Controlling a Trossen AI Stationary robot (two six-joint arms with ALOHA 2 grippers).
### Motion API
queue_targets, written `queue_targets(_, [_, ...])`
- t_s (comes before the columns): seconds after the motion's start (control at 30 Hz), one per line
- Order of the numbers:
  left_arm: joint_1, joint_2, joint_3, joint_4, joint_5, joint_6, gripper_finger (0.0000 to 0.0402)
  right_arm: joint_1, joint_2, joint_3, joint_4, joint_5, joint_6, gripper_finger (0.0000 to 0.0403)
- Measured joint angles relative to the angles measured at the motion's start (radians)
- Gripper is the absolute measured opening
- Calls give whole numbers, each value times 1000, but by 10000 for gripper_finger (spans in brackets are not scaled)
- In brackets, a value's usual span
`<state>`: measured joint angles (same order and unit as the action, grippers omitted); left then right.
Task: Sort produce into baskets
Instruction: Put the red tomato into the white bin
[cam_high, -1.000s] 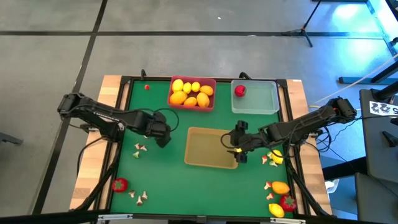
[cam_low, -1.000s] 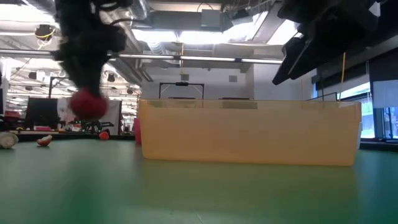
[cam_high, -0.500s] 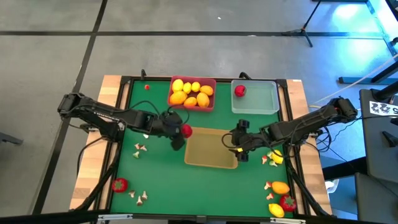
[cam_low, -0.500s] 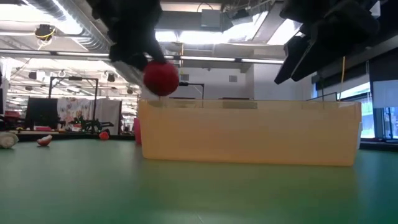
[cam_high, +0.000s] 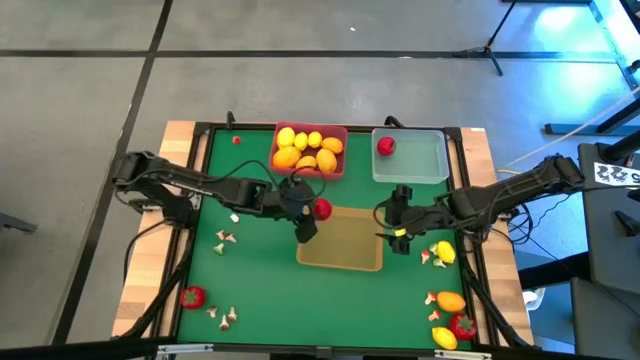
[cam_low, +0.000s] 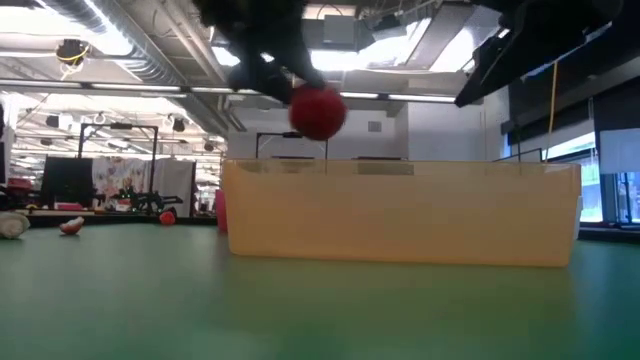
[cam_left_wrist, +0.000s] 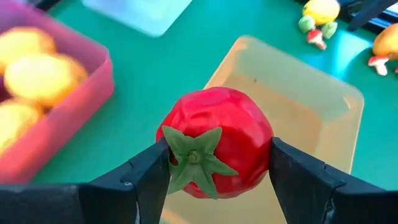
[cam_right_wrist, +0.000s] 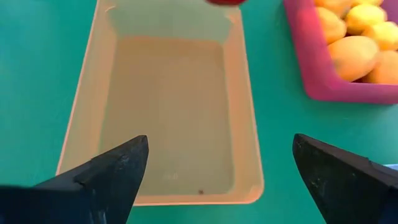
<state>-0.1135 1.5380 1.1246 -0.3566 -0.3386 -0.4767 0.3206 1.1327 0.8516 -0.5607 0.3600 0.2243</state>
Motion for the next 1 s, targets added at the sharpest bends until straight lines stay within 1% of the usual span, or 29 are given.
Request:
queue_targets(0.2, [11,105,127,-7,2,106,239,0,-19,0,17,14,-19,395])
queue_targets(0.4, [5,184,226,2,12,205,239,0,-17,0,131,10,-43,395])
queue_targets(0.47, [3,202,248,2,17,251,239,0,-15,0,184,-18,-67,395])
queue_targets(0.63, [-14,213,257,44,18,347,239,-1,23,0,290,-31,-103,395])
queue_targets(0.83, [-50,213,257,126,8,466,239,-21,87,0,350,-31,-105,395])
queue_targets(1.0, [-68,213,257,162,18,487,238,-27,121,-1,404,-25,-121,390])
